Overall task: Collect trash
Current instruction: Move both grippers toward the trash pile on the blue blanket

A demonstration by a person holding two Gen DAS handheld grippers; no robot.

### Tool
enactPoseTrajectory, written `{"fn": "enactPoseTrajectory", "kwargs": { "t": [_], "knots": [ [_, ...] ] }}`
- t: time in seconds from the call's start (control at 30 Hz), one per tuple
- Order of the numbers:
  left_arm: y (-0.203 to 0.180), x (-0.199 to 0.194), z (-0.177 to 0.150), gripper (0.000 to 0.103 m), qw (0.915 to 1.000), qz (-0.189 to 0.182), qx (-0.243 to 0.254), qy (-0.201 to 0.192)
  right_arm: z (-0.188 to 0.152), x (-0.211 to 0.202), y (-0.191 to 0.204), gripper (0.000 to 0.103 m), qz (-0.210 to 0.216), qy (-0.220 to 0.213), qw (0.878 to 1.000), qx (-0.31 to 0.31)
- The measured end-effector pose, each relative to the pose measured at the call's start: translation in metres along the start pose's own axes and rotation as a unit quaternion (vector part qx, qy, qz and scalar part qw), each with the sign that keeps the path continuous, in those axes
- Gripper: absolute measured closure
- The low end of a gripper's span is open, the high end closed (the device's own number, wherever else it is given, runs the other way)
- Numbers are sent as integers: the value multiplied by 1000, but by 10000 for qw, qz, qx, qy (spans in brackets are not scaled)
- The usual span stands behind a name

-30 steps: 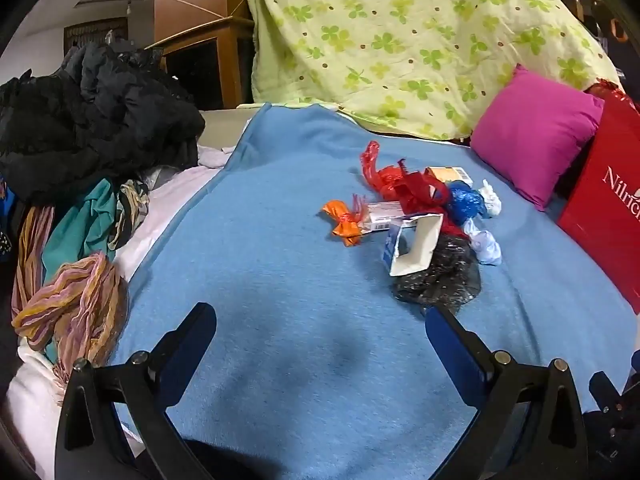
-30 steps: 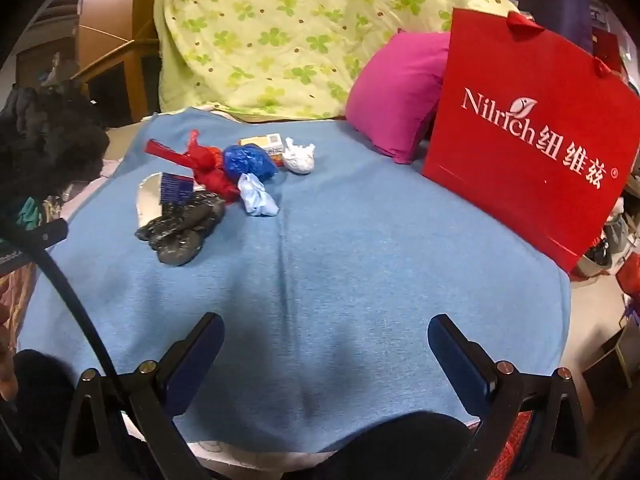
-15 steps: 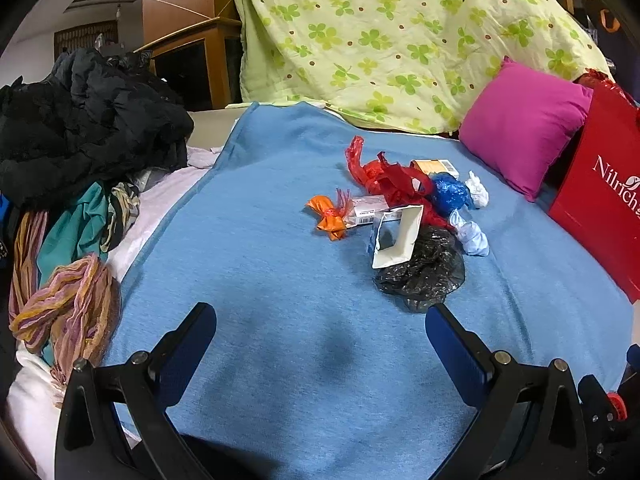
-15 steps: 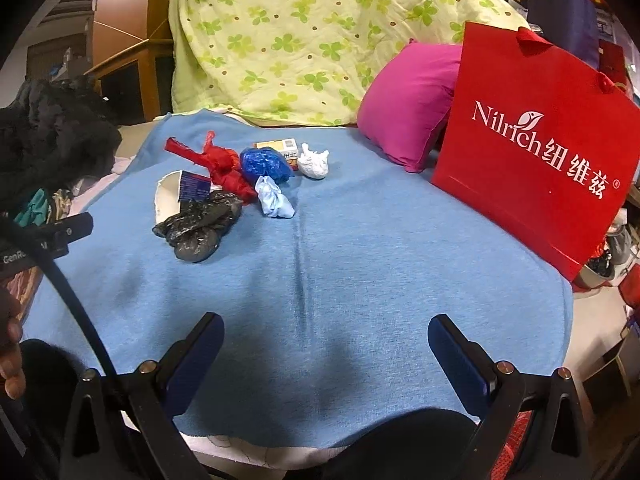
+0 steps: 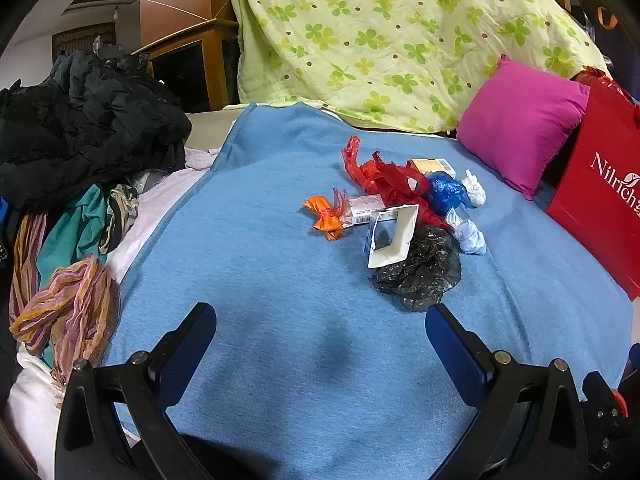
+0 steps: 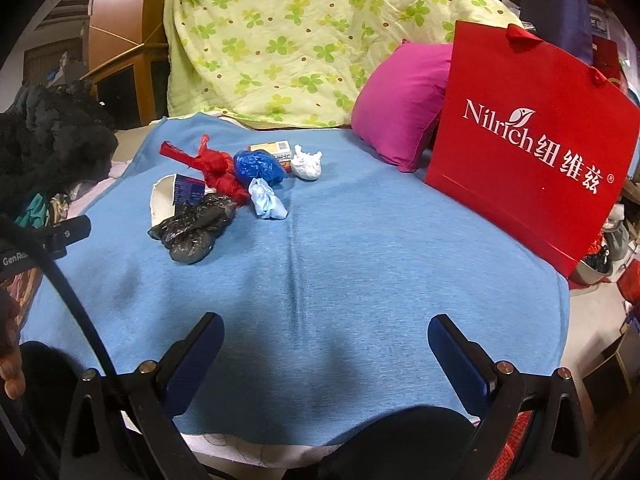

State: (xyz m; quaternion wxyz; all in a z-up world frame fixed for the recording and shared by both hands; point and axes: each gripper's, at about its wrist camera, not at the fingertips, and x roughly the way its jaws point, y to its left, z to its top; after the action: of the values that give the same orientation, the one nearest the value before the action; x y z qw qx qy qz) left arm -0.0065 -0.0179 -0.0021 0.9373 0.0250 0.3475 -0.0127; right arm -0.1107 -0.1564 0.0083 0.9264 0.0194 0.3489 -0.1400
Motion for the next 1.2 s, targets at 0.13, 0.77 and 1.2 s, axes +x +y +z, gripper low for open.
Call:
{"fn": "enactPoseTrajectory", "kwargs": {
  "t": [0.13, 0.77, 1.2],
  "knots": [
    [-2, 1, 0, 0, 10000, -59, -17, 38, -1, 0, -2, 0, -14, 4, 10000, 15],
    [-14, 20, -1, 0, 9995, -244, 0, 219, -9, 9, -15, 0, -58, 36, 9998, 168],
    [-63, 61, 20, 0, 9923, -1050, 143, 637, -20, 30, -33, 0, 167, 239, 9984, 495]
  ]
}}
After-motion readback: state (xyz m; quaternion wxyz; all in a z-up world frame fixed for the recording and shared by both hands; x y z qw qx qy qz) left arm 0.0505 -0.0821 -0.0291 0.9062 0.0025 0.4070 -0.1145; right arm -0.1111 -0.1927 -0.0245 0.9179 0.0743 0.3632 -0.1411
